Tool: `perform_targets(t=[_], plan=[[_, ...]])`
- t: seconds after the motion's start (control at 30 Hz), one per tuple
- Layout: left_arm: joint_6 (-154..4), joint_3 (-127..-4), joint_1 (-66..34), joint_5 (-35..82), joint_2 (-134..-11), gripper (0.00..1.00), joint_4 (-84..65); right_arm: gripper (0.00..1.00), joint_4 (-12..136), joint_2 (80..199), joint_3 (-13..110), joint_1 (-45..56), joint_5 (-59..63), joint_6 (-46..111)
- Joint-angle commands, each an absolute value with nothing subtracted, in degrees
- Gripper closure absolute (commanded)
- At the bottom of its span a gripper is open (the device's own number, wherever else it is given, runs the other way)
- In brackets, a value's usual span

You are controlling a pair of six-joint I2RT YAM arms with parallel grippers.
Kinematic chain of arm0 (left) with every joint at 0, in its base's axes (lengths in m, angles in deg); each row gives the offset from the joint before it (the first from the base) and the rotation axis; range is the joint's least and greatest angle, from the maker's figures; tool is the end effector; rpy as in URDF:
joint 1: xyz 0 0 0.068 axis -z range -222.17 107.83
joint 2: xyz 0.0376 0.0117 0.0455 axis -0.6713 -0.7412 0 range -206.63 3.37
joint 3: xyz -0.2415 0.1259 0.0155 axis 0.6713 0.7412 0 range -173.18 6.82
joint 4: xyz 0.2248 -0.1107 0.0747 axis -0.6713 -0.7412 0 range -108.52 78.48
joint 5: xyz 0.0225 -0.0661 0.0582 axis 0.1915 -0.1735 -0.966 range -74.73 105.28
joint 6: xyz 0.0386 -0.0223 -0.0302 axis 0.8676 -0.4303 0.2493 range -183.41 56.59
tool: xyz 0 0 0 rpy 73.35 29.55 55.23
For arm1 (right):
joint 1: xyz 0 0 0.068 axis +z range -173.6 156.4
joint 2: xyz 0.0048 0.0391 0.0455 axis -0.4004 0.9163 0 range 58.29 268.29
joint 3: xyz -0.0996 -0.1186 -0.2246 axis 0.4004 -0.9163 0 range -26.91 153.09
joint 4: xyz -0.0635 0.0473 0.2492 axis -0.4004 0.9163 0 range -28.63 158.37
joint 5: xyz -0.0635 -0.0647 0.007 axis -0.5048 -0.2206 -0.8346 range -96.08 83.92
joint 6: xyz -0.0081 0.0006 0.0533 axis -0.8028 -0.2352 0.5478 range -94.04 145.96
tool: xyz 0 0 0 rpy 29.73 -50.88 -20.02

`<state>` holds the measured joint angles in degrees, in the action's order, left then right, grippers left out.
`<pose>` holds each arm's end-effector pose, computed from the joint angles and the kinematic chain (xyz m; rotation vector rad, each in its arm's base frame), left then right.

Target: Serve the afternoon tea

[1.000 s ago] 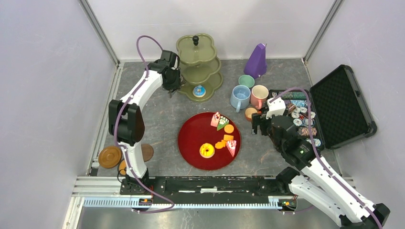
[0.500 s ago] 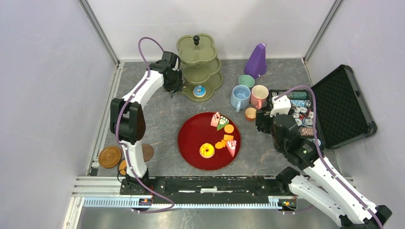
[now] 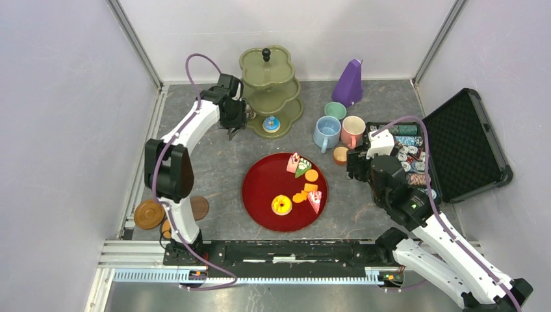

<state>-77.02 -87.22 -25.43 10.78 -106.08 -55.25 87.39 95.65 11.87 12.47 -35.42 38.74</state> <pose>0.3994 -0.1171 0.2613 0.0430 2.6001 -0.0894 0.1308 0.0738 0.2959 -0.0714 1.9413 0.0519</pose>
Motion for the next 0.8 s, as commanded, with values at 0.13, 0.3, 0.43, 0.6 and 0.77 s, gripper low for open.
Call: perform_targets(t=[0.13,0.3,0.43,0.6,0.77], plan=[[-74.1,-81.4,-25.6,8.7,-91.8,0.42,-56.5,0.02,84.6,98.4,13.0,12.6,-37.9,39.1],[-74.3,-77.4,-25.6,9.6,-85.2,0.43,-58.6,0.02,81.9,99.8,12.6,12.6,-35.5,35.7],[-74.7,-74.9,-25.4,14.7,-79.8,0.44,-60.6,0.02,80.7,101.3,13.0,12.6,-34.3,34.0],[-72.9,-72.5,-23.2,21.1,-74.3,0.44,-65.3,0.02,78.4,102.3,13.3,12.6,-31.4,33.2],[-71.7,-70.1,-17.4,22.4,-69.6,0.44,-68.1,0.02,74.7,101.6,12.6,12.6,-29.8,34.5]])
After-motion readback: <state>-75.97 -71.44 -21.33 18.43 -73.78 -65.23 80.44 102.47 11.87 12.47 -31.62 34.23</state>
